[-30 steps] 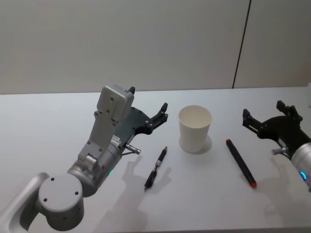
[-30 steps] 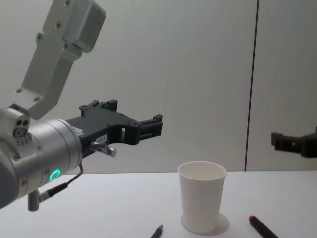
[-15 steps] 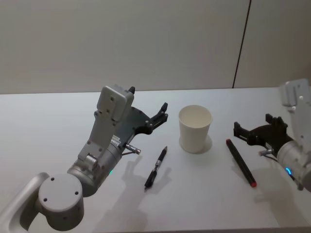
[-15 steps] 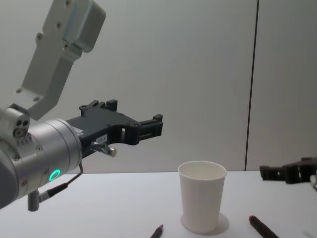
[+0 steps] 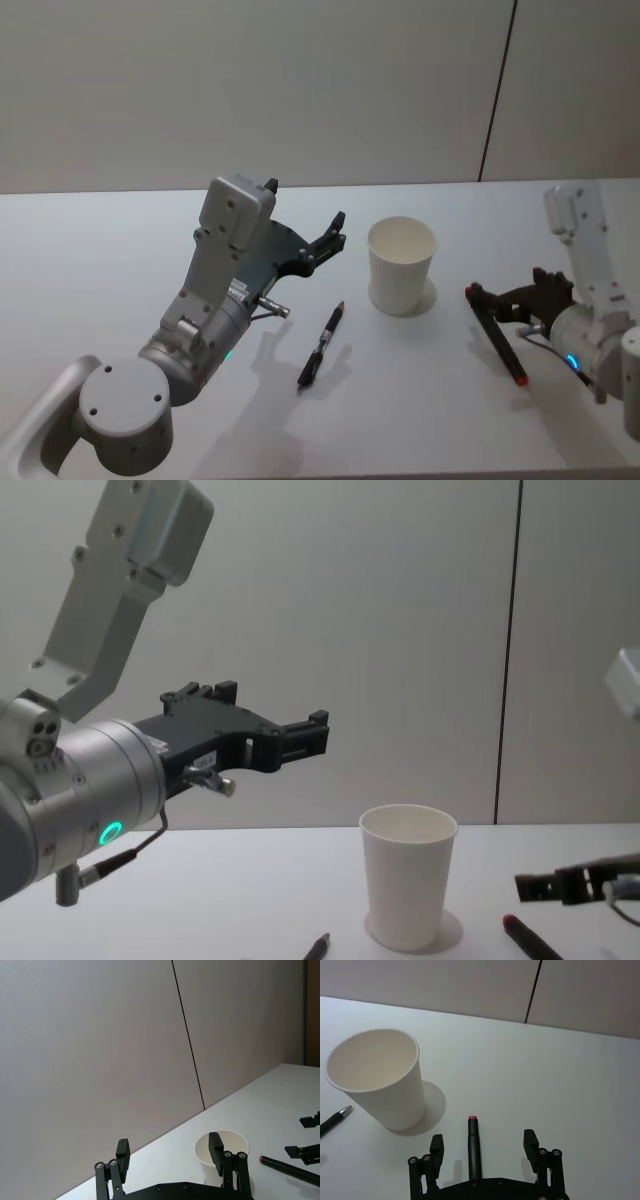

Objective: Place the pen into the pen holder.

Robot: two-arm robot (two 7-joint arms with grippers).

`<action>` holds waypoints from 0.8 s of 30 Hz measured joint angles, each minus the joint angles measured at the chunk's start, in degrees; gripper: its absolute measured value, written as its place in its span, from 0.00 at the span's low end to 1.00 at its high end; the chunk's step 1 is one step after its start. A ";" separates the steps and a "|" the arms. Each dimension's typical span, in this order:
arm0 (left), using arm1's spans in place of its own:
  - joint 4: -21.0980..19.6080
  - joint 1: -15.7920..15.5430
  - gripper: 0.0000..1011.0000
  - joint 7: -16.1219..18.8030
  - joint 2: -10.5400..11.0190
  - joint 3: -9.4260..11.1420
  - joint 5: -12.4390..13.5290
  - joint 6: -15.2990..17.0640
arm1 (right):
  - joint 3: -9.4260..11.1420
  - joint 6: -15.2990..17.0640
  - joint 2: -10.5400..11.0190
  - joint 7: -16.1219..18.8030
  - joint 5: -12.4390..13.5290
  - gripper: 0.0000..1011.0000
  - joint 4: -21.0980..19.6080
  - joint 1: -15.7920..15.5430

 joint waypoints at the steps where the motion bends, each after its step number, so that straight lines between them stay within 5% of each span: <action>1: 0.00 0.00 0.99 0.00 0.00 0.00 0.00 0.00 | 0.00 0.00 0.00 0.00 0.00 0.99 0.00 0.00; 24: 0.00 0.00 0.99 0.00 0.00 0.00 0.00 0.00 | -0.60 1.83 -1.87 -0.33 -0.50 0.99 6.48 1.50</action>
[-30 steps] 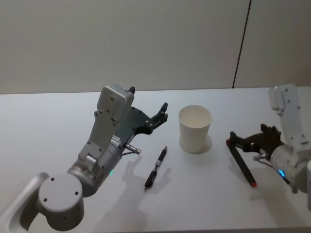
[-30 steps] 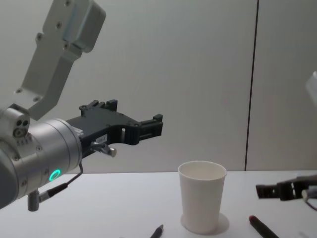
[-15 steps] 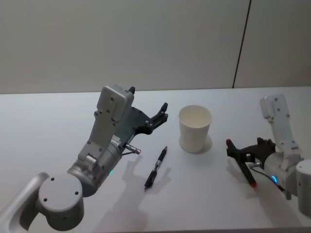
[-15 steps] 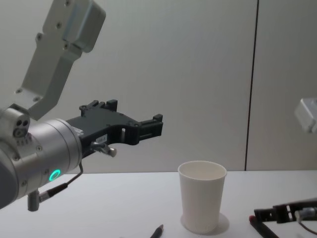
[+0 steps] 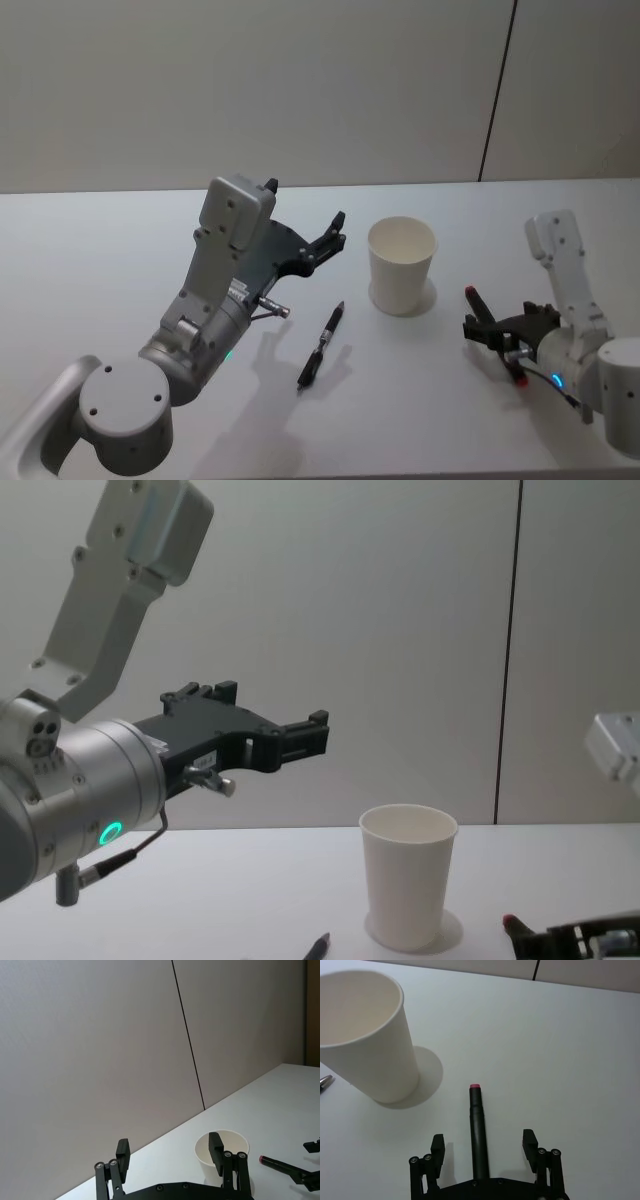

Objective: Place the pen into the pen holder.

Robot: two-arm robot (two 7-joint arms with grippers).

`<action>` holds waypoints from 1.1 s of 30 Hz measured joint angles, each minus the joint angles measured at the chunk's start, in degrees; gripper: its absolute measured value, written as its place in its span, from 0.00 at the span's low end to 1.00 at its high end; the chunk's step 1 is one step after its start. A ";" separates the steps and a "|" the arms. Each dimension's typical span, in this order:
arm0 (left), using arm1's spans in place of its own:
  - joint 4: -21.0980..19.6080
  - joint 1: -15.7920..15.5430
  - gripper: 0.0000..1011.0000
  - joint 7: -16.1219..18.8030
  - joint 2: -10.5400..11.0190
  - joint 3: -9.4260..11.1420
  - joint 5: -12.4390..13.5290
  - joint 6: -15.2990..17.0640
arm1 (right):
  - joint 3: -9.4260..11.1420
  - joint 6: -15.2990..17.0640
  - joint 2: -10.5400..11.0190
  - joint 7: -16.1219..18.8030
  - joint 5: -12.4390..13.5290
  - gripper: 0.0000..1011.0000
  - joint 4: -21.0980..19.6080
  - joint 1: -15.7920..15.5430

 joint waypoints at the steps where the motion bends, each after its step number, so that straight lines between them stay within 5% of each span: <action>1: 0.00 0.00 0.99 0.00 0.00 0.00 0.00 0.00 | 0.00 -0.01 -0.01 0.07 -0.03 0.98 0.09 0.00; 9: 0.00 0.00 0.99 0.00 0.00 0.00 0.00 0.00 | -0.06 -0.51 -0.23 0.87 -0.27 0.81 1.70 0.07; 28: 0.00 0.00 0.99 0.00 0.00 0.00 0.00 0.00 | 0.16 -1.91 -0.55 1.79 -0.47 0.18 4.62 0.47; 33: 0.00 0.00 0.99 0.00 0.00 0.00 0.00 0.00 | 0.21 -2.28 -0.63 1.99 -0.55 0.17 4.93 0.50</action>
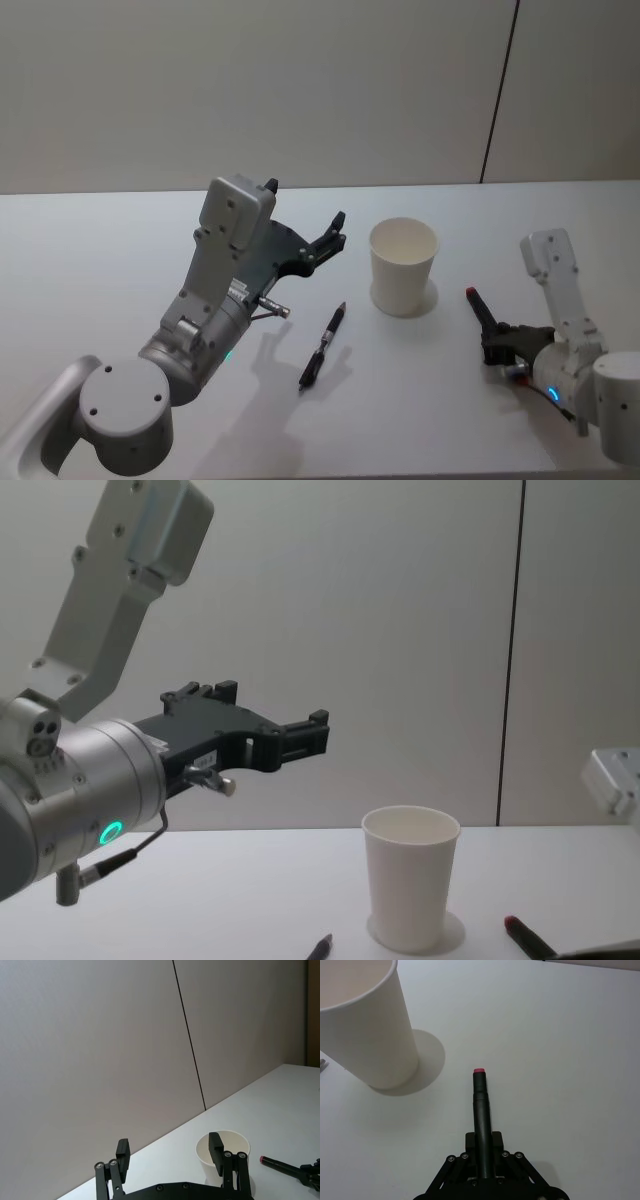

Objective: Place the pen into the pen holder.

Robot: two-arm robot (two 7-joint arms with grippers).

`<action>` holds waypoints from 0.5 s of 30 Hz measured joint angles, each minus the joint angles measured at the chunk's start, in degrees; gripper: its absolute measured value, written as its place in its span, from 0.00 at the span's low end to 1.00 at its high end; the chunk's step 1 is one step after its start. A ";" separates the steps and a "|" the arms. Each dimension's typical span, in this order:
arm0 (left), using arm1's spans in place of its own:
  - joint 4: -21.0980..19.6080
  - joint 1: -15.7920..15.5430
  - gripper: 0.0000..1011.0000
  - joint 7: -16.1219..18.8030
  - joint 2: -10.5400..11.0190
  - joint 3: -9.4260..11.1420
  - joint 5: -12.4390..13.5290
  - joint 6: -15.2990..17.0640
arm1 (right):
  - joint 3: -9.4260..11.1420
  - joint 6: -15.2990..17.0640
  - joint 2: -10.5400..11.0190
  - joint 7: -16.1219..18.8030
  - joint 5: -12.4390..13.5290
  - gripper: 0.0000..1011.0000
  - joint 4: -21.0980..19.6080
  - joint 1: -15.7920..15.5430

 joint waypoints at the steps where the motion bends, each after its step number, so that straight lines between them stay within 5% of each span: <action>1: 0.00 0.00 0.99 0.00 0.00 0.00 0.00 0.00 | 0.01 -0.07 0.00 0.03 -0.02 0.17 0.02 0.00; 15: 0.00 0.00 0.99 0.00 0.00 0.00 0.00 0.00 | 0.23 -4.11 0.39 0.15 -0.33 0.17 -1.59 -1.23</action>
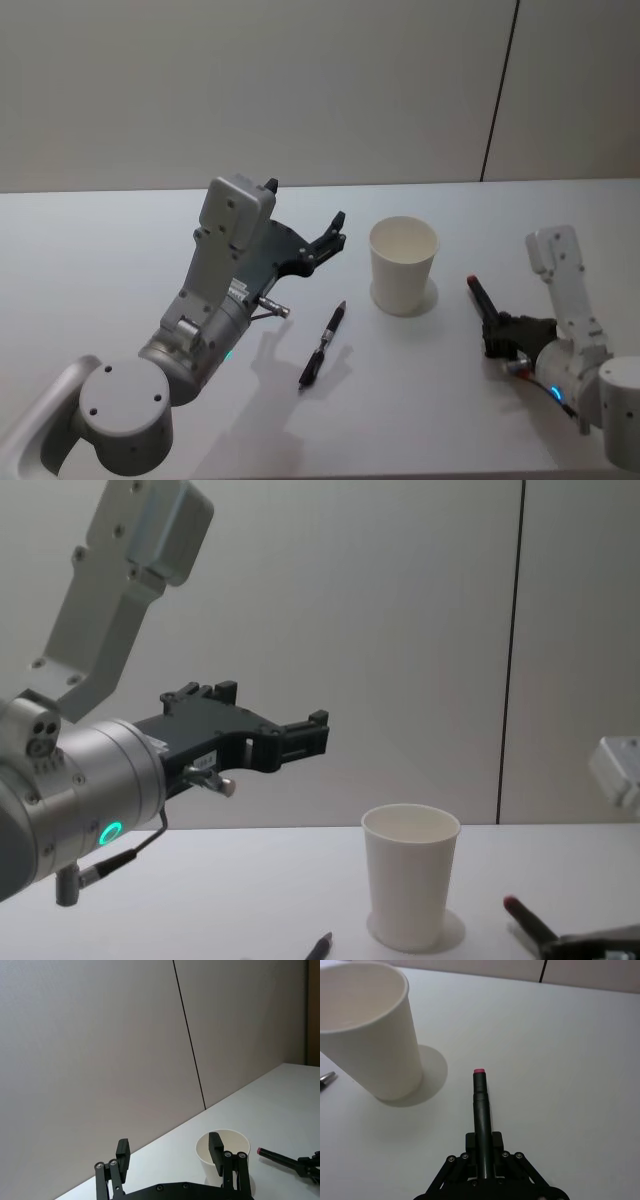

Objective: Place the pen into the pen holder.

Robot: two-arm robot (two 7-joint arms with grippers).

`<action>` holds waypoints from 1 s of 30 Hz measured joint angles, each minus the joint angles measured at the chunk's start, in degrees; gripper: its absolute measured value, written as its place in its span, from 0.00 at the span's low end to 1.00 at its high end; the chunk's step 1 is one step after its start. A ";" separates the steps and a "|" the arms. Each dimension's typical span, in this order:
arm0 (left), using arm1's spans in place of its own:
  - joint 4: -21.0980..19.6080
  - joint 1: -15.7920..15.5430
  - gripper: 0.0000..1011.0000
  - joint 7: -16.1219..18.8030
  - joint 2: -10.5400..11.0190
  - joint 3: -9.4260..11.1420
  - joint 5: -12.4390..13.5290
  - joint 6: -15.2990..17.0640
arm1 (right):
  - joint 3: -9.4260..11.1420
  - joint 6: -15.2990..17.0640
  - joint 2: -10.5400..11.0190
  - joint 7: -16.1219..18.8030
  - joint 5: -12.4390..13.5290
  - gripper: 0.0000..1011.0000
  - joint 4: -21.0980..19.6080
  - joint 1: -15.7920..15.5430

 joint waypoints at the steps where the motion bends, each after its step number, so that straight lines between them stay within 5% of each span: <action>1: 0.00 0.00 0.99 0.00 0.00 0.00 0.00 0.00 | 0.01 -0.39 0.03 0.00 0.00 0.17 -0.20 -0.10; 17: 0.00 0.00 0.99 0.00 0.00 0.00 0.00 0.00 | 0.83 -11.23 1.12 0.02 0.60 0.17 -4.54 -2.33; 30: 0.00 0.00 0.99 0.00 0.00 0.00 0.00 0.00 | 1.57 -23.13 1.67 1.57 1.62 0.17 -6.25 -3.13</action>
